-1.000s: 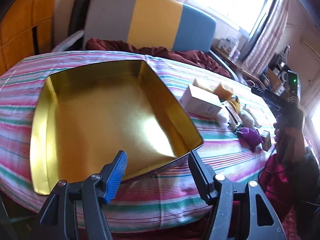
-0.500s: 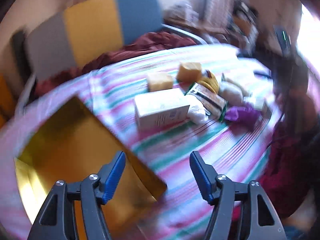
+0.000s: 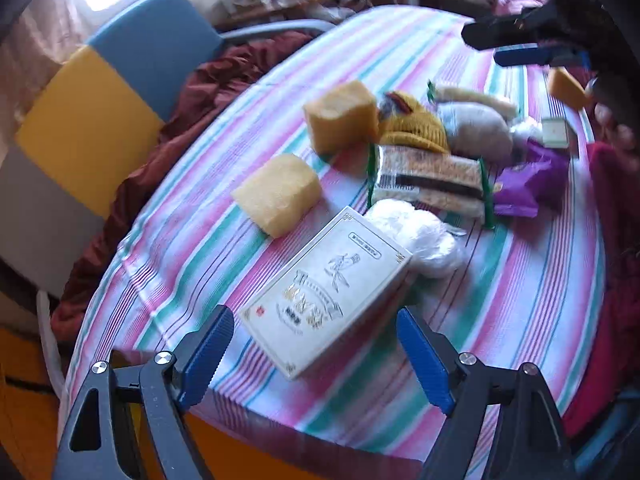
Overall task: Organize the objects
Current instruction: 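Grasp the white printed box with the left gripper, then carry the white box into the gold tin and release it with the left gripper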
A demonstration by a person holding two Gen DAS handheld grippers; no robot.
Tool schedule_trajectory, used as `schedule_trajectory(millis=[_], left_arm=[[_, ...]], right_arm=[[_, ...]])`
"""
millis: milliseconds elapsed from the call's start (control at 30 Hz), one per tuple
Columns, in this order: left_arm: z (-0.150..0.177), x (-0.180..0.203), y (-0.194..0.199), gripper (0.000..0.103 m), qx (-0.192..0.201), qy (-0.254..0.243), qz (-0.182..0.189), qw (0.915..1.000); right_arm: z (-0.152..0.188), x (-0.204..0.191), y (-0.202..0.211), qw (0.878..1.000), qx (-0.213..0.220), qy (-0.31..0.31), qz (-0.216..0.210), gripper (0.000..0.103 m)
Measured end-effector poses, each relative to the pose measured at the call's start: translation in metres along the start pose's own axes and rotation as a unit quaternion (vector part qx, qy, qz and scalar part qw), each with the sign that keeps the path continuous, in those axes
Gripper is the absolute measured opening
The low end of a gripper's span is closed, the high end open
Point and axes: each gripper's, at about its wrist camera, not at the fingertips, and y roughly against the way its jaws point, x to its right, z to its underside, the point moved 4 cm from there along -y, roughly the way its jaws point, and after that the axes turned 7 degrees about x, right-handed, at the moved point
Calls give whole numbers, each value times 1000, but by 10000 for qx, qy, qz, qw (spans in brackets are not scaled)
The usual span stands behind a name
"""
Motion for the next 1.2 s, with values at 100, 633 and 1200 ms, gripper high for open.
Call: schedule_trajectory(millis=[100,633,1200], left_arm=[[-4,-2,-14,85,-131,-174,192,9996],[3,9,-23,51,73,1016,611,9929],[50,-11,81,51,1279,2762,226,9523]], right_arm=[[0,2,-2,10000,-51,-15,10,103],[-1,5,-9,9998,-133,96,144,103],[53,-79,-39,9800,-877,1659,-669,68]])
